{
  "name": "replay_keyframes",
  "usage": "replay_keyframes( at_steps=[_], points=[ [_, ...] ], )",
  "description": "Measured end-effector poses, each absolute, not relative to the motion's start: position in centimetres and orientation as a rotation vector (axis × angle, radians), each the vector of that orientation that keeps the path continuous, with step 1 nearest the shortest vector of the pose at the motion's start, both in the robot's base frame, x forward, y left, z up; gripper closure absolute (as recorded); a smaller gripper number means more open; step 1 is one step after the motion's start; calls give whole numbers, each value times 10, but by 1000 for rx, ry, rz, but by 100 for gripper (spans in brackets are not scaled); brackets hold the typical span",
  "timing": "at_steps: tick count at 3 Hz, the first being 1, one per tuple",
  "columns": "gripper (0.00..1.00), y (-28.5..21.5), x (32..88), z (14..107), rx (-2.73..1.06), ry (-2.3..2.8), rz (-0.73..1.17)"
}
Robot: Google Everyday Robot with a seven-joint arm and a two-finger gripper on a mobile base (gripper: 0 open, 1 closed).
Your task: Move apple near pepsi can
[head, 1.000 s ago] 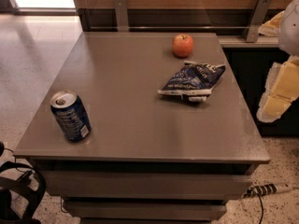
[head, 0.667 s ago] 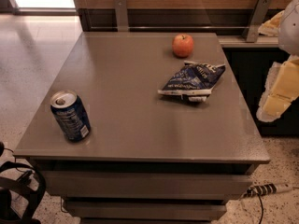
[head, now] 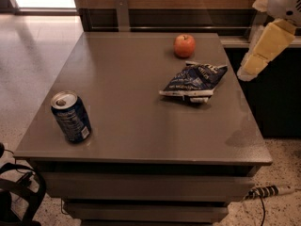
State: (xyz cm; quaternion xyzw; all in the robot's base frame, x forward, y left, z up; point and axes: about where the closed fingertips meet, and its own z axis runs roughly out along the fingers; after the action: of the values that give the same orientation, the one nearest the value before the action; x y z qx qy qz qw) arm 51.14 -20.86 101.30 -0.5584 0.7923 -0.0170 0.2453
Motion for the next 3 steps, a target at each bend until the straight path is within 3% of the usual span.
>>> replay_keyframes(
  at_steps=[3],
  points=[
    [0,-180,659,992,-1173,2104,25]
  ],
)
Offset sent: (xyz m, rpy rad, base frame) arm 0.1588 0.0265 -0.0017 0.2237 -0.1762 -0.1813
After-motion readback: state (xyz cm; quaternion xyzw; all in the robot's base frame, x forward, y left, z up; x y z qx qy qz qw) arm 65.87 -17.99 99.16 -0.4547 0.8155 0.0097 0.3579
